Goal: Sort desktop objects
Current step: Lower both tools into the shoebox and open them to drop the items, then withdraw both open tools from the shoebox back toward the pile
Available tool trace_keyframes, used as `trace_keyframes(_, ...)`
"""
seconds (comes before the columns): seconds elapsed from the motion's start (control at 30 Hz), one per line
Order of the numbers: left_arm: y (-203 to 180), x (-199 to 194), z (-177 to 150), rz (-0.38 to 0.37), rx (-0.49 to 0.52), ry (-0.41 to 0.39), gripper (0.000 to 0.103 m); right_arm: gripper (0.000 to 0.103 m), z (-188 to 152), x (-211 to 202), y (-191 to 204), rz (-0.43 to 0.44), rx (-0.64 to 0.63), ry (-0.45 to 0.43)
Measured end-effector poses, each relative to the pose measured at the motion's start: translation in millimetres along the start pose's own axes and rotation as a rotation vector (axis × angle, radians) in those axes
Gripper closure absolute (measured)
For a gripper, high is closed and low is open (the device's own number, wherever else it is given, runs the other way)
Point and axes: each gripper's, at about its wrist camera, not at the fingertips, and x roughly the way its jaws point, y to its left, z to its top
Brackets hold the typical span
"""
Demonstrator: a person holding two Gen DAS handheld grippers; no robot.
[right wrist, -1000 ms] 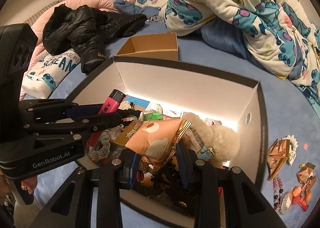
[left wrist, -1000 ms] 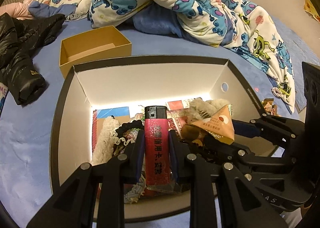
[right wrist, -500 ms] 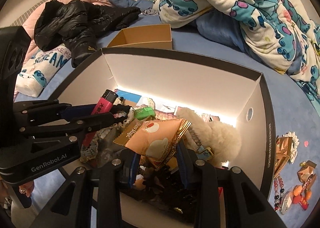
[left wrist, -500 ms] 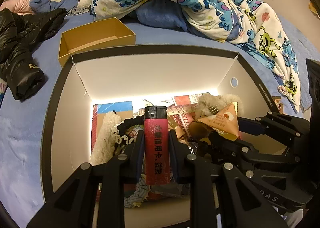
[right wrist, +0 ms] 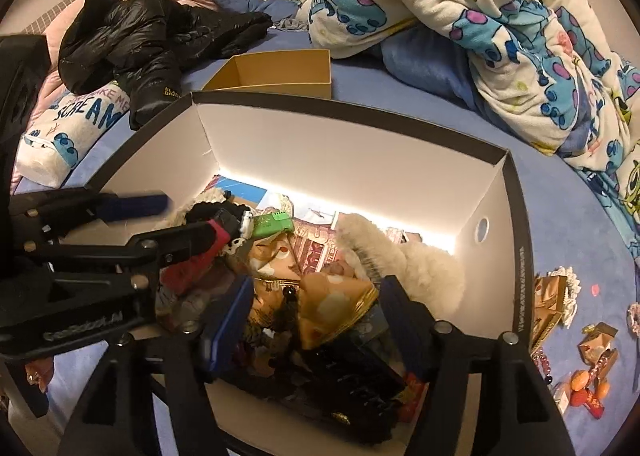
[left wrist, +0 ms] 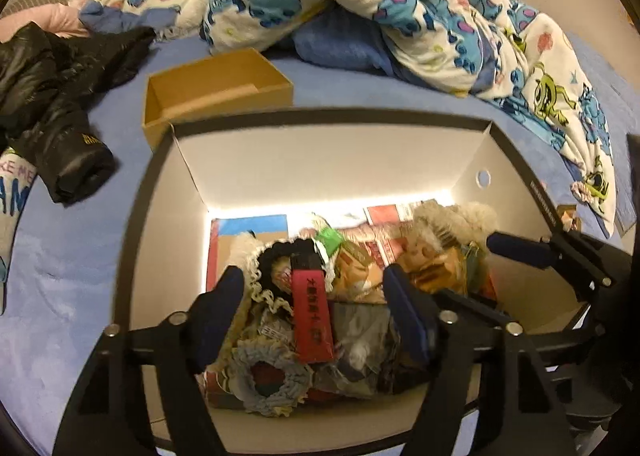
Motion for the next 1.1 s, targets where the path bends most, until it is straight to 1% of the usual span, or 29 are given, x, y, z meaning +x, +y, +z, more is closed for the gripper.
trace_keyframes(0.03, 0.2, -1.5, 0.9, 0.001, 0.001, 0.000, 0.024, 0.033, 0.2, 0.0, -1.0, 0.006, 0.006, 0.004)
trace_keyframes(0.1, -1.1, -3.7, 1.8, 0.008, 0.007, 0.001, 0.023, 0.033, -0.5, -1.2, -2.7, 0.003, 0.014, 0.006)
trace_keyframes(0.2, -3.7, -6.7, 2.0, 0.025, 0.022, 0.004, 0.022, 0.033, -2.2, -6.4, -4.0, 0.002, 0.022, -0.005)
trace_keyframes(0.47, -9.2, -24.0, -1.3, 0.038, 0.031, -0.006, 0.022, 0.033, -6.8, -22.7, -6.3, -0.007, 0.026, -0.028)
trace_keyframes(0.97, -22.9, -65.8, -9.0, 0.058, 0.024, -0.030, 0.021, 0.033, -19.6, -71.0, -15.8, -0.021, 0.036, -0.082)
trace_keyframes(1.1, -32.6, -76.4, -10.9, 0.054, 0.029, -0.042, 0.019, 0.033, -28.5, -85.7, -20.3, -0.025, 0.037, -0.095)
